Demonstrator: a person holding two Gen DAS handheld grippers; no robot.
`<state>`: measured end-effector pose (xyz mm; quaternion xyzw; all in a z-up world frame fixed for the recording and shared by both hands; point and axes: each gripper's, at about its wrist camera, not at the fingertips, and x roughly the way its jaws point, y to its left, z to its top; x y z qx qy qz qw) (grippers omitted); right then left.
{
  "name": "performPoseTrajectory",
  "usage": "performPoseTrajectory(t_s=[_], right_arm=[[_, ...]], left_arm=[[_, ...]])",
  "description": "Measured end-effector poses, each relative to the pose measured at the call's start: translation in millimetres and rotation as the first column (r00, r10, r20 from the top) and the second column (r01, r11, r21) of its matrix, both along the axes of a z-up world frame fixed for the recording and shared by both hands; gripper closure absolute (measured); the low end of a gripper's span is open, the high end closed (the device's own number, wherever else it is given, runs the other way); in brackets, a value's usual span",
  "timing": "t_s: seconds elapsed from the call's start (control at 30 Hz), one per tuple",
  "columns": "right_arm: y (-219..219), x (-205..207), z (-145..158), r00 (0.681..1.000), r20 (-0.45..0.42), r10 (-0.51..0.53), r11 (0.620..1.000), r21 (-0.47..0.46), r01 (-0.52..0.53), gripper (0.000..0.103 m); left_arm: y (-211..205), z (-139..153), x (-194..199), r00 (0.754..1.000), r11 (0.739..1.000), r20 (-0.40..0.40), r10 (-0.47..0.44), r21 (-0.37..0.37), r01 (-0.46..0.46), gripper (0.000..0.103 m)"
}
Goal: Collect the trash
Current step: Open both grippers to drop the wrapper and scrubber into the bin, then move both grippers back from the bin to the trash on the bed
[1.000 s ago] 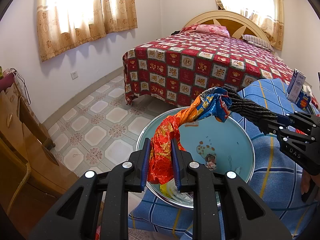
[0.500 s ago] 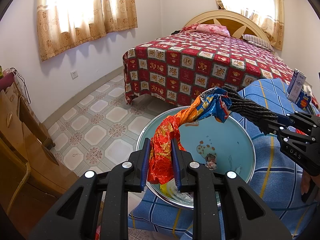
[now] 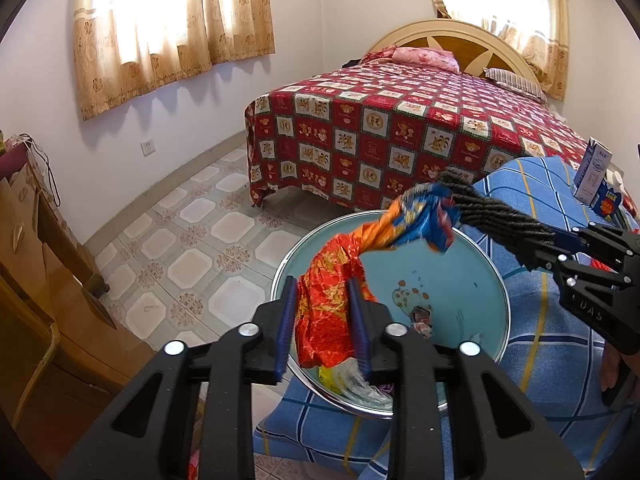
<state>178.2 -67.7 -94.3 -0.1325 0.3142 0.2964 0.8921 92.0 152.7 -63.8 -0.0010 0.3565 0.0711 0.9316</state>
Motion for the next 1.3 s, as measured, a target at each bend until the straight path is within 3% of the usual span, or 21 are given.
performPoseTrajectory(t_s=[0.07, 0.1, 0.4, 0.6, 0.7, 0.87, 1.1, 1.3], right_arm=[[1, 0, 0, 1.000, -0.004, 0.012, 1.000, -0.004, -0.012, 0.068], [1, -2, 0, 1.000, 0.001, 0.012, 1.000, -0.003, -0.012, 0.058], [2, -5, -1, 1.000, 0.003, 0.008, 1.000, -0.002, -0.008, 0.043], [-2, -5, -1, 1.000, 0.012, 0.005, 1.000, -0.001, -0.005, 0.038], [-5, -6, 0, 1.000, 0.014, -0.003, 1.000, 0.005, 0.002, 0.035], [-20, -13, 4, 1.000, 0.017, -0.019, 1.000, 0.004, 0.019, 0.029], [-87, -33, 16, 0.991, 0.025, -0.130, 0.991, 0.020, 0.130, 0.023], [-164, -45, 14, 0.954, 0.030, -0.299, 0.954, -0.018, 0.300, 0.023]], left_arm=[[0, -1, -1, 1.000, 1.000, 0.004, 0.005, 0.001, -0.005, 0.061], [0, -2, -1, 1.000, 1.000, 0.005, 0.005, 0.001, -0.005, 0.059], [-5, -8, -3, 1.000, 1.000, -0.001, 0.009, 0.003, -0.009, 0.032], [-7, -8, -4, 1.000, 1.000, -0.002, 0.007, 0.003, -0.007, 0.030], [-7, -9, -4, 1.000, 1.000, 0.001, 0.012, -0.001, -0.012, 0.021], [-25, -16, 0, 1.000, 0.999, -0.018, -0.025, -0.019, 0.025, 0.016], [-86, -21, 14, 0.988, 0.988, -0.036, -0.152, -0.004, 0.152, 0.012], [-149, -16, 28, 0.963, 0.963, -0.025, -0.270, -0.001, 0.270, 0.011]])
